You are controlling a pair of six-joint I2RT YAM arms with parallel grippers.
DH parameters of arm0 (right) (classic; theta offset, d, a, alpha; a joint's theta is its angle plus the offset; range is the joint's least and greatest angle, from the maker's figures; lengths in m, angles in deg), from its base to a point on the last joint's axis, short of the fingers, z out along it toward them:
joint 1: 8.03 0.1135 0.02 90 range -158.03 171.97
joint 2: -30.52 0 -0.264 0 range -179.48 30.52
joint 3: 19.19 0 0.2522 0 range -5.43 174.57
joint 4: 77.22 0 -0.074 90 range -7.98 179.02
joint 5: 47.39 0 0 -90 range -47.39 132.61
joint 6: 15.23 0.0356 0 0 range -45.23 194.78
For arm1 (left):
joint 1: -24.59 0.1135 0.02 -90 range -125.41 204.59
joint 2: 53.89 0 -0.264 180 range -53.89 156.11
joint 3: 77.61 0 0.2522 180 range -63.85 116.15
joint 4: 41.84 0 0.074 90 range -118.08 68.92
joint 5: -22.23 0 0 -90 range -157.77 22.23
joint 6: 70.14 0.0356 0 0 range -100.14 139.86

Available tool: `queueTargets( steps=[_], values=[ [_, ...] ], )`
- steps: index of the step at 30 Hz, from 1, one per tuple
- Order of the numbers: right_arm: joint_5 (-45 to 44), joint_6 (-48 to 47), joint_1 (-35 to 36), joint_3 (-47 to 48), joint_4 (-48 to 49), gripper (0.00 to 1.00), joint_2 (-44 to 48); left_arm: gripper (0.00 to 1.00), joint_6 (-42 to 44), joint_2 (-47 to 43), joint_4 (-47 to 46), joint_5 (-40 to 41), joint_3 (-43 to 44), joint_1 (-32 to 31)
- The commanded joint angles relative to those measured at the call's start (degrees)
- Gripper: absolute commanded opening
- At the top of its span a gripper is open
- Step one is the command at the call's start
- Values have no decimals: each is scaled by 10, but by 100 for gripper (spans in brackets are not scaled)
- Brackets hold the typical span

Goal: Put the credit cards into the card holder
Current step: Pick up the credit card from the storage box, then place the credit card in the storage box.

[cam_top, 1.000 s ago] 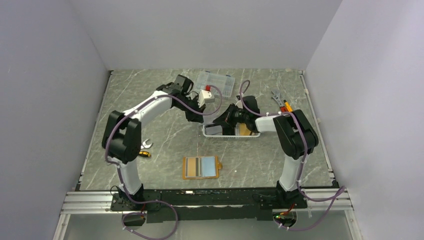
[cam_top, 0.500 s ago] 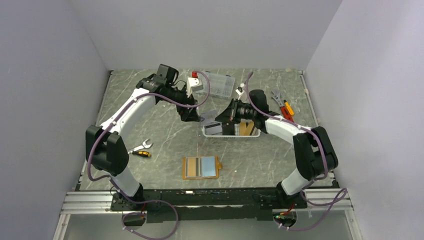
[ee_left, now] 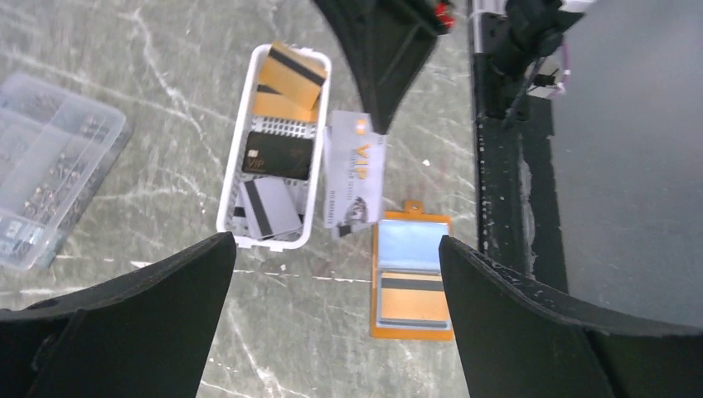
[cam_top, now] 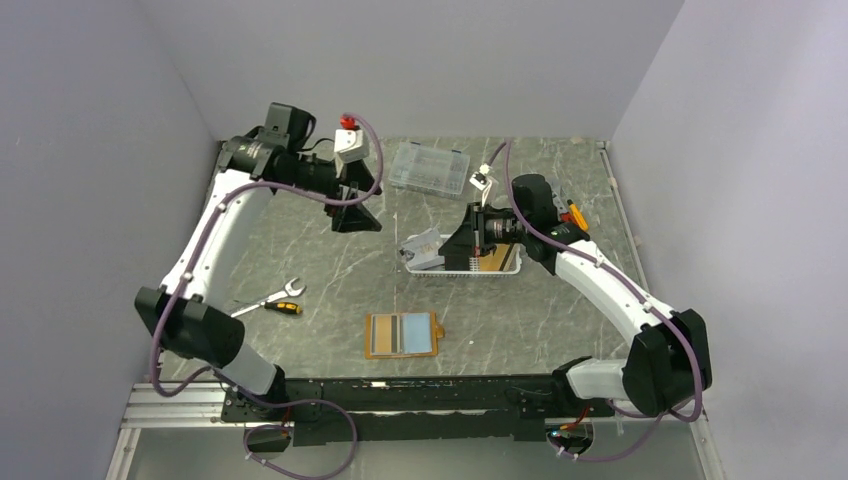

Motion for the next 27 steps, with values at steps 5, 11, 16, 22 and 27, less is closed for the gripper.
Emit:
queueTargets(
  steps=[5,11,16,22,27],
  values=[
    [4,-64,4,44,-62,0,18,99,59,9,145,-22,78,19],
    [4,-65,11,34,-53,0,30,99,-141,-104,-130,85,-123,29],
    [3,-80,25,48,-69,0,23,85,-130,-75,-112,34,-165,9],
    [-2,-97,43,73,-80,0,0,92,-231,-86,-242,7,-223,-22],
    [5,-115,62,96,-95,0,-11,97,-183,-35,-229,-23,-234,-48]
  ],
)
